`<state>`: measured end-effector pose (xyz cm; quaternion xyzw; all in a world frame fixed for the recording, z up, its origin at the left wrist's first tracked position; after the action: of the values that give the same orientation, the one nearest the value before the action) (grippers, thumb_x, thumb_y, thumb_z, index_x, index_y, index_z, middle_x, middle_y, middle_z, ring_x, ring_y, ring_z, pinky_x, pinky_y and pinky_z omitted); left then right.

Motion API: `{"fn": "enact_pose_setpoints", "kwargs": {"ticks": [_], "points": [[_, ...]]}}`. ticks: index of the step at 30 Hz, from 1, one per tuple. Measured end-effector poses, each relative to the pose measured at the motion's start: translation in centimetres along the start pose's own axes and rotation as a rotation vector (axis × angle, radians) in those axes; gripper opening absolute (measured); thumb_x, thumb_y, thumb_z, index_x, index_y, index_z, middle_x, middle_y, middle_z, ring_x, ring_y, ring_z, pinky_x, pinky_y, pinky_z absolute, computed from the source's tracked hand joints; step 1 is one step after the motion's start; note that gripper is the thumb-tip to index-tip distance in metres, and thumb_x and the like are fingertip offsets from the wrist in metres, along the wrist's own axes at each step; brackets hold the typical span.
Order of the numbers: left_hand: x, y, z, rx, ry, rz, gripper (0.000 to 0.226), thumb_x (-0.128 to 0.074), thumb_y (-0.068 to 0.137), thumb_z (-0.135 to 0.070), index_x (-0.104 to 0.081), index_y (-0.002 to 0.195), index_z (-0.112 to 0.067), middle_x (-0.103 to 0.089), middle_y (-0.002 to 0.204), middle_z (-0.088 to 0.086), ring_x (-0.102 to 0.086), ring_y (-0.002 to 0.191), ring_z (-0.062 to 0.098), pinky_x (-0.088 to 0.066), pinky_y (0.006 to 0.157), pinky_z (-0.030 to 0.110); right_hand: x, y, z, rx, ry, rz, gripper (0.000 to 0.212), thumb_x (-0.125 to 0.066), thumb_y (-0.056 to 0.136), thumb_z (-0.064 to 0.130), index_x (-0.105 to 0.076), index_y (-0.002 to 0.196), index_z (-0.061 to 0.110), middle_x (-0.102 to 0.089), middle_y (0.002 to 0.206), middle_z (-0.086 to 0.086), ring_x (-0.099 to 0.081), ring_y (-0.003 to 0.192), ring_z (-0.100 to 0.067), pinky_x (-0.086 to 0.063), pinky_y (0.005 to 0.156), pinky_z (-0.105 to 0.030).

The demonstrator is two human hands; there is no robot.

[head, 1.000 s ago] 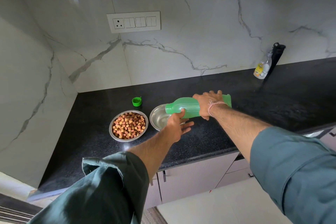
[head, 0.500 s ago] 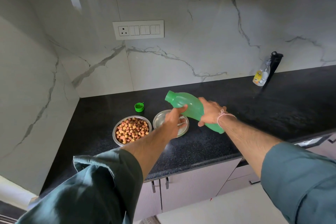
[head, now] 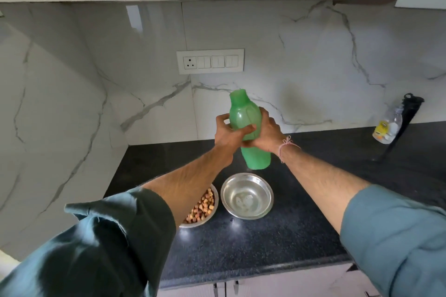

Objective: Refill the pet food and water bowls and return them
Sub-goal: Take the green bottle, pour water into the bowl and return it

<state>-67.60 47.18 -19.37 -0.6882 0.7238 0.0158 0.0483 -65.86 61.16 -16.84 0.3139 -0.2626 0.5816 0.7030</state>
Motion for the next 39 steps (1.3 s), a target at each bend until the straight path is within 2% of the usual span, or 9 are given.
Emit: {"fn": "enact_pose_setpoints", "kwargs": {"ticks": [6, 10, 15, 18, 20, 23, 30, 35, 39], "points": [[2.2, 4.7, 0.0, -0.069, 0.152, -0.059, 0.079, -0.09, 0.07, -0.027, -0.038, 0.13, -0.033, -0.061, 0.106, -0.012, -0.068, 0.093, 0.011, -0.06, 0.07, 0.027, -2.9, 5.9, 2.7, 0.173, 0.058, -0.011, 0.133, -0.095, 0.063, 0.024, -0.006, 0.16, 0.038, -0.049, 0.136, -0.011, -0.059, 0.113, -0.028, -0.056, 0.085, -0.042], [3.9, 7.7, 2.3, 0.017, 0.041, 0.014, 0.075, -0.082, 0.07, -0.022, -0.042, 0.133, -0.028, -0.066, 0.122, 0.003, -0.071, 0.103, 0.022, -0.062, 0.085, 0.04, -5.7, 8.7, 1.8, 0.182, 0.103, 0.022, 0.123, -0.094, 0.058, 0.027, -0.017, 0.153, 0.034, -0.052, 0.128, -0.007, -0.06, 0.107, -0.026, -0.058, 0.083, -0.044], [7.5, 10.2, 6.5, 0.137, 0.095, -0.035, 0.071, -0.064, 0.076, -0.023, -0.04, 0.143, -0.026, -0.062, 0.131, 0.008, -0.058, 0.121, 0.024, -0.044, 0.096, 0.041, -9.9, 11.2, -1.0, 0.166, 0.128, 0.082, 0.114, -0.096, 0.055, 0.025, -0.028, 0.146, 0.026, -0.045, 0.127, -0.002, -0.054, 0.112, -0.023, -0.054, 0.091, -0.039], [10.2, 11.7, 10.0, 0.236, 0.396, -0.084, 0.081, -0.067, 0.083, 0.001, -0.033, 0.152, -0.022, -0.047, 0.148, 0.011, -0.053, 0.128, 0.03, -0.05, 0.099, 0.041, -12.0, 12.2, -2.5, 0.147, 0.138, 0.105, 0.113, -0.096, 0.055, 0.029, -0.025, 0.143, 0.031, -0.04, 0.123, 0.005, -0.05, 0.108, -0.017, -0.05, 0.09, -0.035], [11.7, 12.3, 12.0, 0.28, 0.732, -0.077, 0.085, -0.07, 0.085, 0.0, -0.029, 0.156, -0.023, -0.04, 0.152, 0.01, -0.05, 0.129, 0.029, -0.055, 0.097, 0.039, -13.2, 12.5, -3.4, 0.141, 0.149, 0.132, 0.112, -0.095, 0.056, 0.031, -0.024, 0.142, 0.034, -0.04, 0.127, 0.005, -0.049, 0.111, -0.016, -0.049, 0.089, -0.033], [12.6, 13.2, 14.6, 0.307, 0.991, -0.005, 0.088, -0.075, 0.084, -0.006, -0.03, 0.157, -0.025, -0.038, 0.155, 0.007, -0.041, 0.137, 0.029, -0.052, 0.103, 0.041, -14.7, 12.5, -4.5, 0.144, 0.156, 0.163, 0.111, -0.095, 0.057, 0.034, -0.025, 0.142, 0.033, -0.041, 0.13, 0.008, -0.05, 0.114, -0.015, -0.047, 0.088, -0.031], [12.2, 14.2, 18.1, 0.36, 1.163, 0.121, 0.096, -0.083, 0.08, -0.019, -0.027, 0.158, -0.021, -0.045, 0.151, 0.01, -0.043, 0.138, 0.03, -0.045, 0.111, 0.045, -15.8, 12.2, -5.0, 0.168, 0.172, 0.176, 0.102, -0.095, 0.06, 0.034, -0.025, 0.133, 0.038, -0.042, 0.13, 0.01, -0.05, 0.117, -0.013, -0.048, 0.092, -0.029], [11.5, 14.5, 18.9, 0.326, 1.313, 0.139, 0.08, -0.075, 0.087, -0.02, -0.031, 0.153, -0.021, -0.041, 0.149, 0.009, -0.038, 0.137, 0.032, -0.046, 0.108, 0.046, -15.7, 11.6, -4.9, 0.182, 0.146, 0.187, 0.1, -0.095, 0.061, 0.034, -0.023, 0.131, 0.039, -0.042, 0.128, 0.012, -0.05, 0.117, -0.014, -0.051, 0.097, -0.033], [11.8, 14.4, 18.1, 0.322, 1.23, 0.081, 0.065, -0.076, 0.086, -0.018, -0.043, 0.142, -0.019, -0.049, 0.133, 0.01, -0.053, 0.119, 0.027, -0.055, 0.097, 0.04, -15.6, 11.1, -4.8, 0.171, 0.153, 0.194, 0.1, -0.095, 0.062, 0.031, -0.024, 0.132, 0.037, -0.043, 0.129, 0.012, -0.052, 0.116, -0.013, -0.052, 0.096, -0.033]]}}
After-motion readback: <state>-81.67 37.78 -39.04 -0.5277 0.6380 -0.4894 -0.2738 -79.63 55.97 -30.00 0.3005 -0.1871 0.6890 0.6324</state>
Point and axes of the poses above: each hand's wrist, its own y-axis towards the middle knuckle, its own x-axis out of the back of the hand, z = x × y, the point moved 7 cm from there along y, towards the middle knuckle
